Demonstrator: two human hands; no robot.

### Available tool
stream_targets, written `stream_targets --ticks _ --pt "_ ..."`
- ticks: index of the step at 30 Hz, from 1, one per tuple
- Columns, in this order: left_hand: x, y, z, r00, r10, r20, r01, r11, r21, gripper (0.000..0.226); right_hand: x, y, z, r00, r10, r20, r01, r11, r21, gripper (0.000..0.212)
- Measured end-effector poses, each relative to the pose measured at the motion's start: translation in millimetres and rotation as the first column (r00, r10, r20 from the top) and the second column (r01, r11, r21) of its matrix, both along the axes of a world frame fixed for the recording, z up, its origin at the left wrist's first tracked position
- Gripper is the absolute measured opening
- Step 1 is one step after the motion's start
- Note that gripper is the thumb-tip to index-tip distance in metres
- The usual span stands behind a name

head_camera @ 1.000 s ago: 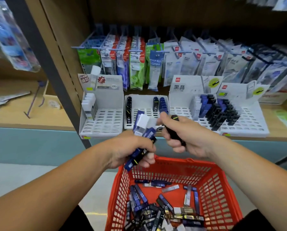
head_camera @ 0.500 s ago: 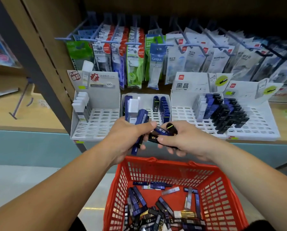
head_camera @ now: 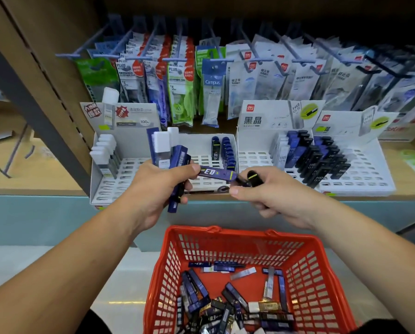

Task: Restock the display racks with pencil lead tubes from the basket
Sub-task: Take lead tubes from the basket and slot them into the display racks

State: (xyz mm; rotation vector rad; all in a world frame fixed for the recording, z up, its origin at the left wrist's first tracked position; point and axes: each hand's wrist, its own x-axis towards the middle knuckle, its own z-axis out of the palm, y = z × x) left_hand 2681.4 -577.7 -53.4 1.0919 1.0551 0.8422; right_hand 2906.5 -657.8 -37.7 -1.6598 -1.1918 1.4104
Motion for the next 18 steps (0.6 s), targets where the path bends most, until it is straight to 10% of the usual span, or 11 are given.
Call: stream_targets --ticks 18 --pt "8.4 -1.7 -2.1 1.000 -0.010 -0.030 0.009 0.999 -0.033 0.024 2.5 4.2 0.5 0.895 -0.299 -0.329 0.337 0.939 0.064 0.006"
